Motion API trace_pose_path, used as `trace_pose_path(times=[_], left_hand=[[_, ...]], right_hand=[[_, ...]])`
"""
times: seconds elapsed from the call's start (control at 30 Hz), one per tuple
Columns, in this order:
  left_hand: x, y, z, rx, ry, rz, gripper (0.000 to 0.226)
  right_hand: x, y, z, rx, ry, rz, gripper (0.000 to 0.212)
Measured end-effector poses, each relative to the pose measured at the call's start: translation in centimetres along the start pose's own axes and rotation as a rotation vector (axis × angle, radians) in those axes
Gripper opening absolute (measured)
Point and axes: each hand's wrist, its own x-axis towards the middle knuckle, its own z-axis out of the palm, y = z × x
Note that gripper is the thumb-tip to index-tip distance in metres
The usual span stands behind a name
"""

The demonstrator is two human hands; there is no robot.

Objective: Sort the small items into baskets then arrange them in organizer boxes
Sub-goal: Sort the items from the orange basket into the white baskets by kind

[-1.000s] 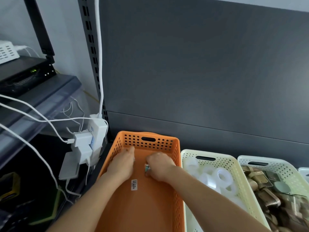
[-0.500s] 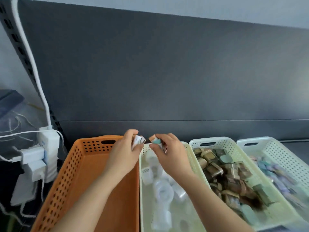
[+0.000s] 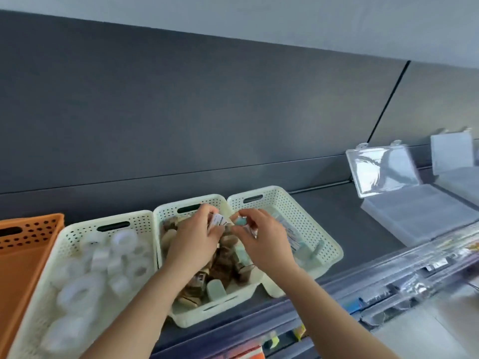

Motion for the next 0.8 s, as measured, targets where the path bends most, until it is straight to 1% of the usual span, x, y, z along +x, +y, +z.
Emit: trace_pose_path(times=[0.13,0.23,0.37,0.47,0.53,0.57,0.67,0.73,0.8], left_hand=[[0.7,3.3,4.4,0.097,-0.060,0.046,0.023],[1.7,4.7,6.9,0.217,-0.099,0.080,0.025],[3.6,5.0,9.7,0.338,-0.161,0.145,0.023],[5.2,5.1,11.2,0.438,-0.165,0.206,0.020],[6.0,5.0,12.1,0.504,-0.165,0.242,0.019],[6.3,4.9,12.6,0.526,-0.169,0.246,0.023],[6.7,4.4,13.7,0.584,-0.243,0.216,0.043],[6.5,4.6,14.1,0.618,-0.287,0.189,0.046],[6.4,4.7,14.5,0.630,-0.281,0.166,0.047]], right_hand=[[0.0,4.3,-3.1,-0.051,-0.022,0.039,0.032],[0.6,6.9,-4.4,-0.096,-0.048,0.067,0.032],[2.0,9.9,-4.4,-0.184,-0.092,0.076,0.027],[3.1,11.5,-3.9,-0.251,-0.157,0.064,0.025],[3.8,12.5,-3.6,-0.303,-0.213,0.024,0.025],[4.1,12.9,-3.4,-0.329,-0.236,-0.005,0.025],[5.0,14.2,-3.2,-0.390,-0.278,-0.091,0.027],[5.4,15.0,-3.2,-0.421,-0.304,-0.149,0.027],[5.9,15.8,-3.3,-0.435,-0.326,-0.203,0.028]])
